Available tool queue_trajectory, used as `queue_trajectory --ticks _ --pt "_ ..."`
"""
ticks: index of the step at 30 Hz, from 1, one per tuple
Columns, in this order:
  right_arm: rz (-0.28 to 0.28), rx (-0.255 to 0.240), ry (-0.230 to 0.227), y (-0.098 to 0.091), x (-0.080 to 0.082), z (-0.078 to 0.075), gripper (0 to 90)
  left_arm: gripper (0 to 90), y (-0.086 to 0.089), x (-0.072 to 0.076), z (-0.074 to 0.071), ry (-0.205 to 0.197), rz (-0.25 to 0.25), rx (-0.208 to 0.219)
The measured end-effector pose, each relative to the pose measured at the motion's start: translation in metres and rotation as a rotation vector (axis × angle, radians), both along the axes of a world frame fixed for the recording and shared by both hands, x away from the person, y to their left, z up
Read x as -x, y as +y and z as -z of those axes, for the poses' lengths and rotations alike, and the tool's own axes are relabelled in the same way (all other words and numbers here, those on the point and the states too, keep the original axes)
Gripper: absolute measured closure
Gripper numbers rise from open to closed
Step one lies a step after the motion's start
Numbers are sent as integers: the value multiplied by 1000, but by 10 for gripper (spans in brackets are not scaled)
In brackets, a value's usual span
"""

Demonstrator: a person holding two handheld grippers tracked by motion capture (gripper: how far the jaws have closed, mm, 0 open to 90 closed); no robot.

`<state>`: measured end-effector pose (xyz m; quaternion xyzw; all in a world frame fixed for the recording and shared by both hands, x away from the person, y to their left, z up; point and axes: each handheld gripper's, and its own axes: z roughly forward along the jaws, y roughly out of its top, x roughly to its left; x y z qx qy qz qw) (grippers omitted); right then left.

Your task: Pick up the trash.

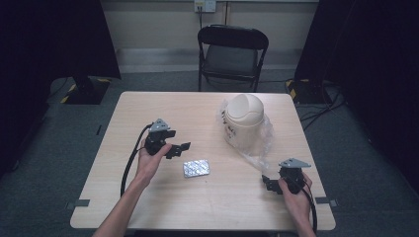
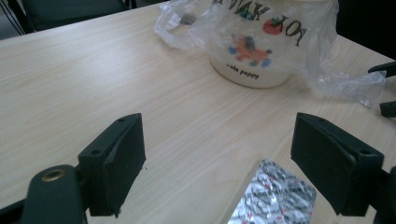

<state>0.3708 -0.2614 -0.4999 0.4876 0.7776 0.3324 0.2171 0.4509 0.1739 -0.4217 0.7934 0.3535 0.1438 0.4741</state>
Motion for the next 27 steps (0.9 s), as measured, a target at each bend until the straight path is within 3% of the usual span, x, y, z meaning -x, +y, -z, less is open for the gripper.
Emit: queue_trajectory --ticks 3,5,9,10,17,23,27 --pt "1 1 0 0 0 0 95 171 -4 -3 -3 -2 4 20" --pt "2 1 0 0 0 0 96 171 -11 -8 -7 -6 23 5" --pt "0 1 -1 0 0 0 95 161 -20 -14 -11 -16 34 16" --pt "0 1 -1 0 0 0 96 157 -27 -19 -14 -24 29 -9" --pt "0 1 -2 0 0 0 95 159 -44 -35 -24 -34 72 -7" --pt "0 1 -1 0 0 0 95 160 -55 -48 -33 -24 82 32" --pt "0 0 0 0 0 0 95 161 -70 -64 -41 -21 98 74"
